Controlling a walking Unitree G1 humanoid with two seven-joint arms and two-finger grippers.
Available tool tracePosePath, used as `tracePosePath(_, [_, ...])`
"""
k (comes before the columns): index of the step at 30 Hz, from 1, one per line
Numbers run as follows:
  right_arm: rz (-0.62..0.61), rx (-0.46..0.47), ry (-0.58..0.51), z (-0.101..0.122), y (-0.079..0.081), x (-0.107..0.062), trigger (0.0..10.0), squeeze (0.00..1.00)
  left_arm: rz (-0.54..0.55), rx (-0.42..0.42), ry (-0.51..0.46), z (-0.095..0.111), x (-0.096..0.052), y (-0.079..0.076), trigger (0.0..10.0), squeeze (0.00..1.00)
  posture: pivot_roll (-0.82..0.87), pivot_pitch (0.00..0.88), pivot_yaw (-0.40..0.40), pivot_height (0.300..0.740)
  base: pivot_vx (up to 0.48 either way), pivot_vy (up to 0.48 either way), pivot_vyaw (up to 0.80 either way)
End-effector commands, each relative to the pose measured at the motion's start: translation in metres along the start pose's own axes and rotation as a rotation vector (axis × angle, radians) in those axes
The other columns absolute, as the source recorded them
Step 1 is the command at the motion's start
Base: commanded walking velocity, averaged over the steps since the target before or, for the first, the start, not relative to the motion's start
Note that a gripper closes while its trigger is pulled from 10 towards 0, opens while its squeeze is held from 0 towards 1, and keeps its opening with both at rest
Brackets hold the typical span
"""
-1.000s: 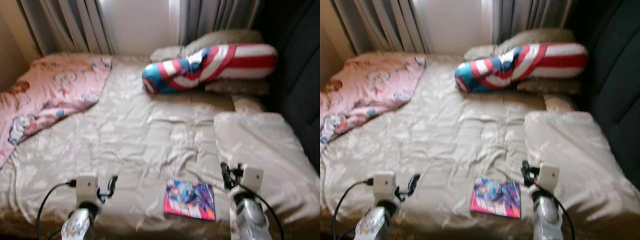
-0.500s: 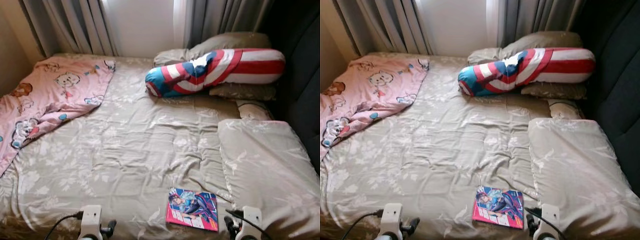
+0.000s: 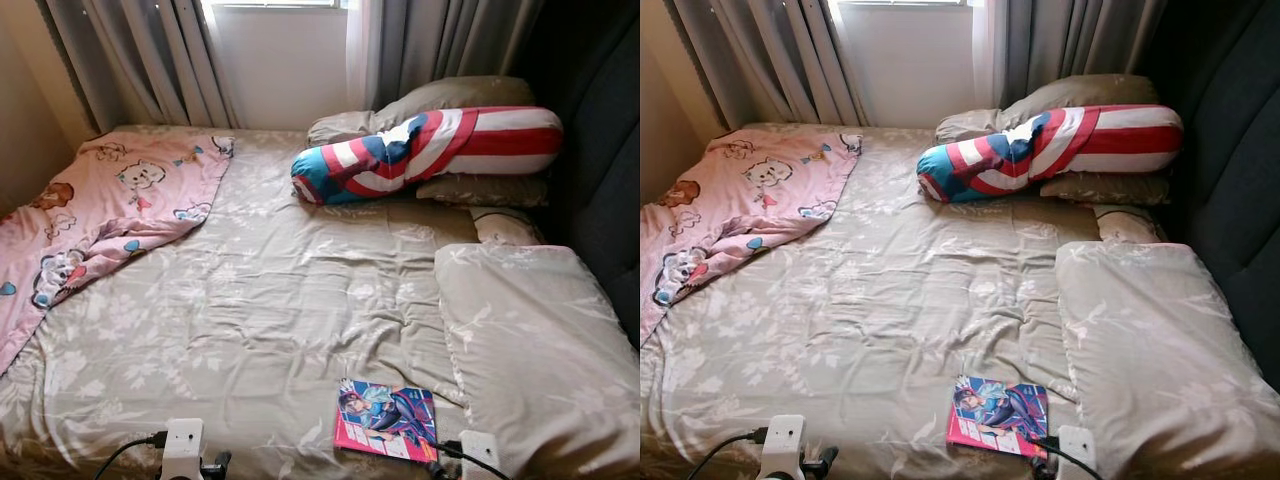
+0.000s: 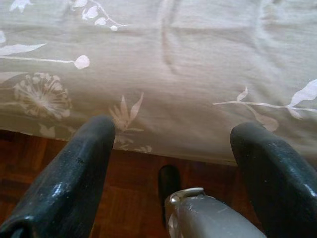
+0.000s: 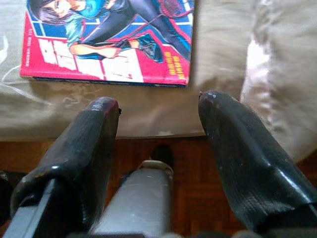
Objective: Clean up the room
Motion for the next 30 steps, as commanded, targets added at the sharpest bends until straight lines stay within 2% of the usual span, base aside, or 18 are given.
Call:
tracePosePath(1, [-0.011, -0.008, 0.018, -0.006, -0.002, -0.001, 10.0, 0.00, -0.001, 0.012, 0.016, -0.003, 0.000, 0.000, 10.0, 0.00, -0.03, 0.000, 0.022, 0.740, 0.000, 0.000, 0.00])
tracePosePath(4, [-0.032, 0.005, 0.041, -0.013, -0.009, -0.003, 10.0, 0.00, -0.012, 0.025, 0.025, -0.006, -0.001, -0.002, 10.0, 0.00, -0.03, 0.000, 0.026, 0.740, 0.000, 0.000, 0.00])
tracePosePath(9, [-0.065, 0.032, 0.083, -0.024, -0.020, -0.008, 10.0, 0.00, 0.010, -0.007, 0.052, -0.015, -0.004, 0.004, 10.0, 0.00, -0.03, 0.000, 0.028, 0.740, 0.000, 0.000, 0.00])
tracePosePath(14, [-0.065, -0.010, 0.099, -0.028, -0.023, -0.009, 10.0, 0.00, 0.025, -0.018, 0.093, -0.028, -0.008, 0.008, 10.0, 0.00, -0.02, 0.000, 0.020, 0.740, 0.000, 0.000, 0.16])
tracePosePath(18, [-0.050, -0.029, 0.123, -0.033, -0.019, -0.009, 10.0, 0.00, 0.027, -0.018, 0.114, -0.034, -0.010, 0.009, 10.0, 0.00, -0.01, 0.000, 0.020, 0.740, 0.000, 0.190, 0.80])
tracePosePath(22, [-0.056, 0.010, 0.121, -0.034, -0.018, -0.009, 10.0, 0.00, 0.031, -0.019, 0.123, -0.036, -0.010, 0.010, 10.0, 0.00, -0.01, 0.000, 0.020, 0.740, 0.000, 0.260, 0.00])
tracePosePath(30, [-0.060, 0.017, 0.123, -0.032, -0.020, -0.009, 10.0, 0.00, 0.034, -0.023, 0.125, -0.033, -0.008, 0.011, 10.0, 0.00, -0.01, 0.000, 0.020, 0.740, 0.000, 0.264, 0.00])
Point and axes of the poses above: a point about 5 cm out from each wrist's last joint towards the gripper, its own x axis pointing out of the wrist towards the gripper, its own z axis along the axis of the wrist's last joint, y = z × x, the point moved 4 cm from there along x, pointing out of the wrist towards the gripper, and after that the axes turned 9 degrees about x, right-handed, at the moved point
